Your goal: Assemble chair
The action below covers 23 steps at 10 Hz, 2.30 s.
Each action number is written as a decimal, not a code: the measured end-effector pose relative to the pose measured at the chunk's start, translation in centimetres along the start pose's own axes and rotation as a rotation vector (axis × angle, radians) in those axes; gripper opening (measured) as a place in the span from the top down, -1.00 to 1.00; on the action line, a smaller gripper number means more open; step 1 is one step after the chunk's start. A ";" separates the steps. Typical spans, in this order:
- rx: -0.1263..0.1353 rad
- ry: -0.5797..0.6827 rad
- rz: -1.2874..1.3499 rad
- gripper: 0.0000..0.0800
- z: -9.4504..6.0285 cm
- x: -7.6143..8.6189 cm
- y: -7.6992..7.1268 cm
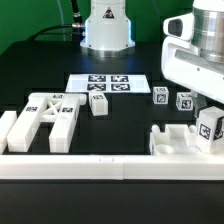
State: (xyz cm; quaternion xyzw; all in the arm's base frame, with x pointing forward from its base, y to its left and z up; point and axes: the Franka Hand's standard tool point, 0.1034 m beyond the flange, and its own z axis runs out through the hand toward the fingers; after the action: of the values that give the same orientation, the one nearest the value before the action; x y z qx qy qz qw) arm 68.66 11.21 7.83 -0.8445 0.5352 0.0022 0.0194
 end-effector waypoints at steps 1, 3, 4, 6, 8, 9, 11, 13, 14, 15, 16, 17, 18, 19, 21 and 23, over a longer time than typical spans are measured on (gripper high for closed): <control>0.000 0.000 -0.028 0.27 0.0 0.0 0.0; 0.000 -0.001 -0.061 0.27 0.0 0.0 0.0; 0.000 -0.001 -0.083 -0.14 0.0 0.0 0.0; -0.004 0.004 -0.292 -0.44 0.0 0.2 0.1; -0.004 0.003 -0.489 -0.61 0.0 0.1 0.0; -0.004 0.003 -0.594 -0.61 0.0 0.1 0.0; -0.001 0.004 -0.768 -0.62 0.0 -0.1 -0.1; 0.000 0.006 -0.911 -0.62 0.1 -0.1 -0.1; -0.001 0.006 -1.003 -0.62 0.1 -0.1 0.0; -0.001 0.006 -1.074 -0.62 0.1 -0.2 0.0; -0.001 0.007 -1.136 -0.62 0.1 -0.2 -0.1; -0.001 0.007 -1.170 -0.62 0.1 -0.2 -0.1; -0.003 0.009 -1.226 -0.62 0.1 -0.1 -0.1; -0.004 0.008 -1.225 -0.62 0.1 0.0 0.0; -0.004 0.008 -1.222 -0.55 0.1 0.1 0.0; -0.004 0.008 -1.220 0.28 0.1 0.1 0.0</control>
Offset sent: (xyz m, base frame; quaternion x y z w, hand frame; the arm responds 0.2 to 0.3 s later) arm 0.0000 0.0000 0.0000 0.0000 0.0000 0.0000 1.0000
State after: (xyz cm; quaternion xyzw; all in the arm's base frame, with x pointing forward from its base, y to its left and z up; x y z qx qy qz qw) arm 68.69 11.15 7.77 -0.9988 -0.0453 -0.0116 0.0137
